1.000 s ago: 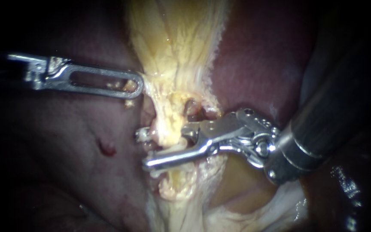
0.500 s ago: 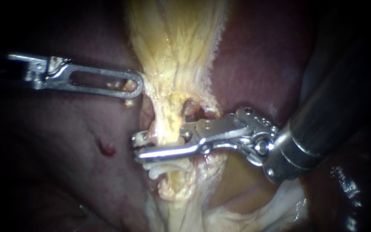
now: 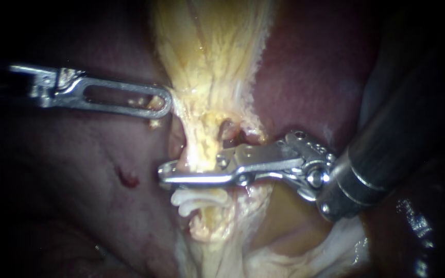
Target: Clipping third clip left tube
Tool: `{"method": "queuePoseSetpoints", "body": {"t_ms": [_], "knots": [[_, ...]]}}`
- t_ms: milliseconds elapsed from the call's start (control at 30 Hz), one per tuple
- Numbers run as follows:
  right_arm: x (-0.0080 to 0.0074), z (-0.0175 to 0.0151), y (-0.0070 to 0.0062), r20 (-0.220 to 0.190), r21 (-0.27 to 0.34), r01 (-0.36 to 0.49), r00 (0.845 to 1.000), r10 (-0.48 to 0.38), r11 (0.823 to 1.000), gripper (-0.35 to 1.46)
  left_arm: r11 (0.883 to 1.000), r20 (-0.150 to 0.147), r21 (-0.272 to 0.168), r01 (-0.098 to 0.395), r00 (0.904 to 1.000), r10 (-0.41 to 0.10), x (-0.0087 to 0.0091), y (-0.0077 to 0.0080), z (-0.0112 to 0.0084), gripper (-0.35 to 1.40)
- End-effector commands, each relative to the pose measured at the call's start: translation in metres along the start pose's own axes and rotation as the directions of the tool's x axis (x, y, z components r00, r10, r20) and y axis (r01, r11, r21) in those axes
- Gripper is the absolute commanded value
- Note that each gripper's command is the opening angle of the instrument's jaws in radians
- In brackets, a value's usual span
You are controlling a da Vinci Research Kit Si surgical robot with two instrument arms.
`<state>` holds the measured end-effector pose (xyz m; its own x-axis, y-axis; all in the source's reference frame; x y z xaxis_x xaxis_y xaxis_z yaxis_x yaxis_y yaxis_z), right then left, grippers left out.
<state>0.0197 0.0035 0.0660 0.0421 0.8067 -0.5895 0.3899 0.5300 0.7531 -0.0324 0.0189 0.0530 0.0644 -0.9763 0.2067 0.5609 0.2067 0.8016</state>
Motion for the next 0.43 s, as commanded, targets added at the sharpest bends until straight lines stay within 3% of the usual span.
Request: {"method": "queuePoseSetpoints", "body": {"t_ms": [33, 433], "knots": [[-0.0001, 0.0001, 0.0001, 0.002, -0.002, 0.001, 1.000, -0.001, 1.000, -0.35, 1.000, 0.000, 0.000, 0.000, 1.0000, 0.000, 0.0000, 0.0000, 0.0000, -0.35], [-0.0002, 0.0000, 0.0003, 0.001, -0.004, 0.002, 1.000, -0.002, 1.000, -0.35, 1.000, 0.001, 0.000, 0.000, 1.0000, 0.000, 0.0001, 0.0001, 0.0001, -0.35]]}}
